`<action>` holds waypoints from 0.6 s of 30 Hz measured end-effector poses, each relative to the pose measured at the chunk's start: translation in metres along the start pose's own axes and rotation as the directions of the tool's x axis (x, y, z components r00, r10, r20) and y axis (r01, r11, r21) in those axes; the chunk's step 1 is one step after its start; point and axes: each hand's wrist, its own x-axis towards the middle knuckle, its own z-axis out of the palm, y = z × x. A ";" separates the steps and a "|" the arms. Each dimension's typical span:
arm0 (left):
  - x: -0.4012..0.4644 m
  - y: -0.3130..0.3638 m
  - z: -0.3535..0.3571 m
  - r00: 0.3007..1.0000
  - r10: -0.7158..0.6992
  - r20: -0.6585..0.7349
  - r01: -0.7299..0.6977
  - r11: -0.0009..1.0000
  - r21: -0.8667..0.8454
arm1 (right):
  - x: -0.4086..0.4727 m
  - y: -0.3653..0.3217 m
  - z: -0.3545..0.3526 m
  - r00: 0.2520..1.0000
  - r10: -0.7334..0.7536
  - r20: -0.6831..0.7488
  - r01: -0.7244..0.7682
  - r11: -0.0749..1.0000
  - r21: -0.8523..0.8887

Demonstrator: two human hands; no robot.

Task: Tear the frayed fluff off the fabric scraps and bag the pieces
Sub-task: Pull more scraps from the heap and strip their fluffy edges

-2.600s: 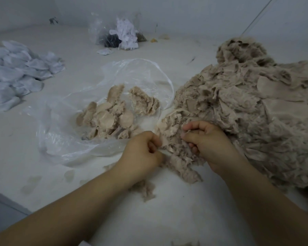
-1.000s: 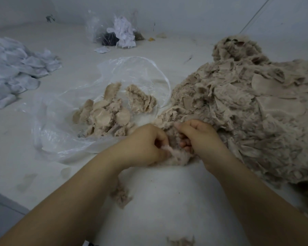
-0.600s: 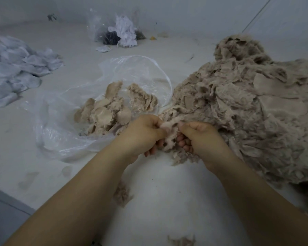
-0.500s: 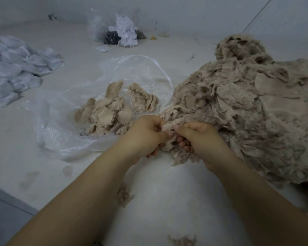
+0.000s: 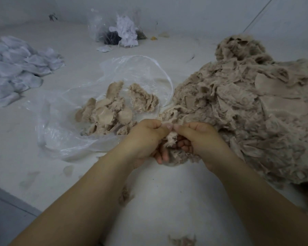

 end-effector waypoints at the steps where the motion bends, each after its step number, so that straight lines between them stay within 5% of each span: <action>1: -0.001 0.000 0.000 1.000 0.001 0.022 -0.001 1.000 -0.021 | -0.001 0.001 0.000 1.000 -0.008 0.003 0.008 1.000 0.005; 8: -0.004 0.001 -0.007 0.993 -0.029 0.115 0.024 0.999 0.042 | 0.003 0.003 -0.001 0.997 0.007 -0.076 -0.010 0.999 -0.038; 13: -0.013 0.006 -0.020 0.892 -0.171 0.418 0.067 0.966 0.251 | 0.004 0.003 -0.002 0.994 0.001 -0.111 -0.007 0.999 -0.053; 18: -0.015 0.011 -0.020 0.952 -0.169 0.256 0.035 0.890 0.455 | 0.001 0.002 0.000 0.997 -0.003 -0.083 -0.004 0.997 -0.081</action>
